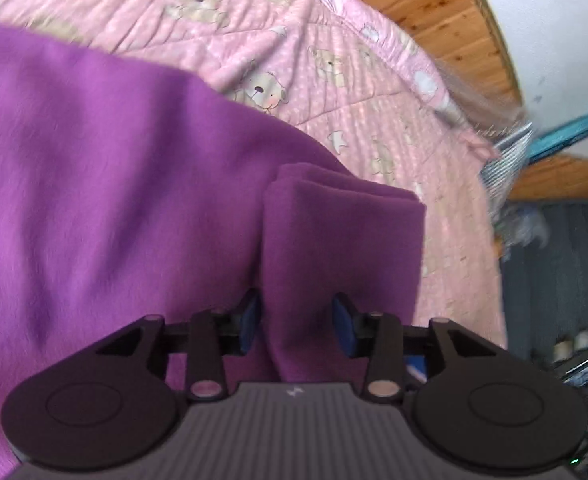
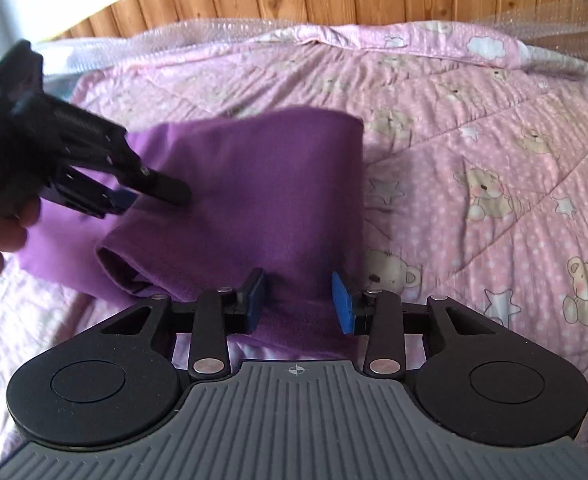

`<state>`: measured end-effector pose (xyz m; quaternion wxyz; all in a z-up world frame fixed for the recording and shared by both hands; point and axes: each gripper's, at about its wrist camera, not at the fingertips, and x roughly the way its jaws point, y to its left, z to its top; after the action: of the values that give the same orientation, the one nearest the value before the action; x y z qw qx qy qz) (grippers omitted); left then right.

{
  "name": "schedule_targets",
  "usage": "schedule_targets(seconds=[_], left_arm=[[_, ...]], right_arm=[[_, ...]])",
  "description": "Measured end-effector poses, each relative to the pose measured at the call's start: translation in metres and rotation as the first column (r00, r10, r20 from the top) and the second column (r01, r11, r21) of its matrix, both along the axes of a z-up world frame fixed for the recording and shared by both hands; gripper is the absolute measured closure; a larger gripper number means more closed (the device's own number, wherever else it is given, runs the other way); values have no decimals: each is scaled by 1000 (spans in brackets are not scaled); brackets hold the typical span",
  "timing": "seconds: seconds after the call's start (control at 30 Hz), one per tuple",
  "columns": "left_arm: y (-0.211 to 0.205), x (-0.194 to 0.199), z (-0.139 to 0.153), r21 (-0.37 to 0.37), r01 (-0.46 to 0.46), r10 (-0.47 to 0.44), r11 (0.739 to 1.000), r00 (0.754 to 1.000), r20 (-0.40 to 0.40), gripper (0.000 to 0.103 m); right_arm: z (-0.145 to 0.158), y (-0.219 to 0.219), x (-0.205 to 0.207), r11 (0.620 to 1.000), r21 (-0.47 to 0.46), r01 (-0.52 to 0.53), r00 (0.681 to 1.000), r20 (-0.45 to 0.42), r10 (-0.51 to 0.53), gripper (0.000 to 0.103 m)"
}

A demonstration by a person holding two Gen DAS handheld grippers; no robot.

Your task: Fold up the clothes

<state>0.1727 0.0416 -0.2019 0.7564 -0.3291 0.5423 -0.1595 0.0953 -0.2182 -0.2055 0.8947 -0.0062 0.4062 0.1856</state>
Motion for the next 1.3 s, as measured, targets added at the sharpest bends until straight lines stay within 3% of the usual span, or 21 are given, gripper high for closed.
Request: schedule_targets(seconds=[0.1, 0.13, 0.17, 0.23, 0.37, 0.47, 0.57, 0.6, 0.7, 0.73, 0.8, 0.83, 0.87, 0.93, 1.07, 1.13, 1.27, 1.3], left_arm=[[4, -5, -2, -69, -32, 34, 997, 999, 25, 64], [3, -4, 2, -71, -37, 41, 997, 998, 55, 71], [3, -3, 5, -73, -42, 48, 996, 995, 85, 94], [2, 1, 18, -73, -51, 60, 996, 989, 138, 93], [0, 7, 11, 108, -41, 32, 993, 996, 86, 93], [3, 3, 5, 69, -72, 66, 995, 994, 93, 88], [5, -5, 11, 29, -96, 93, 995, 991, 95, 72], [6, -9, 15, 17, -93, 91, 996, 991, 100, 63], [5, -28, 21, 17, -80, 79, 997, 993, 87, 54], [1, -34, 18, 25, -66, 65, 997, 996, 68, 54], [-8, -44, 11, 42, -38, 37, 998, 999, 31, 57], [-13, -46, 7, 88, -22, 20, 996, 999, 29, 59], [-18, -48, 4, 131, -9, 5, 991, 1000, 26, 70], [-15, -46, 3, 142, -36, 32, 989, 999, 29, 75], [-10, -47, 1, 132, -71, 70, 989, 997, 11, 78], [-9, -48, 1, 134, -76, 75, 988, 997, 7, 78], [-12, -47, 0, 134, -92, 93, 987, 996, -1, 78], [-12, -47, 0, 136, -96, 98, 986, 995, -2, 79]], right_arm=[[11, 3, -3, 1000, -8, 9, 1000, 25, -9, 71], [16, 3, -1, 1000, -2, 14, 999, 30, -14, 72], [14, 7, 1, 1000, -11, 9, 1000, 28, -9, 74], [9, 15, 6, 1000, -31, -2, 1000, 22, 2, 74], [1, 33, 14, 996, -80, -45, 998, 40, 48, 68], [10, 32, 17, 995, -74, -60, 998, 27, 63, 66], [29, 19, 13, 1000, -20, -21, 998, 61, 22, 68], [32, 16, 11, 1000, -23, -3, 997, 77, 4, 71], [19, 11, 10, 999, -53, -7, 1000, 29, 8, 80], [9, 12, 11, 997, -67, -26, 1000, -5, 26, 80], [0, 17, 4, 994, -93, -64, 997, 29, 67, 79], [0, 19, 4, 991, -110, -78, 996, 39, 82, 79], [4, 20, 5, 990, -117, -81, 996, 39, 86, 79], [21, 17, 0, 994, -86, -75, 993, 87, 82, 79], [2, 28, -3, 975, -120, -187, 982, -47, 183, 78], [8, 29, -1, 965, -124, -229, 973, -37, 226, 77], [48, 19, 38, 982, -65, -179, 978, 93, 185, 79], [43, 24, 57, 982, -75, -175, 979, 91, 182, 78]])
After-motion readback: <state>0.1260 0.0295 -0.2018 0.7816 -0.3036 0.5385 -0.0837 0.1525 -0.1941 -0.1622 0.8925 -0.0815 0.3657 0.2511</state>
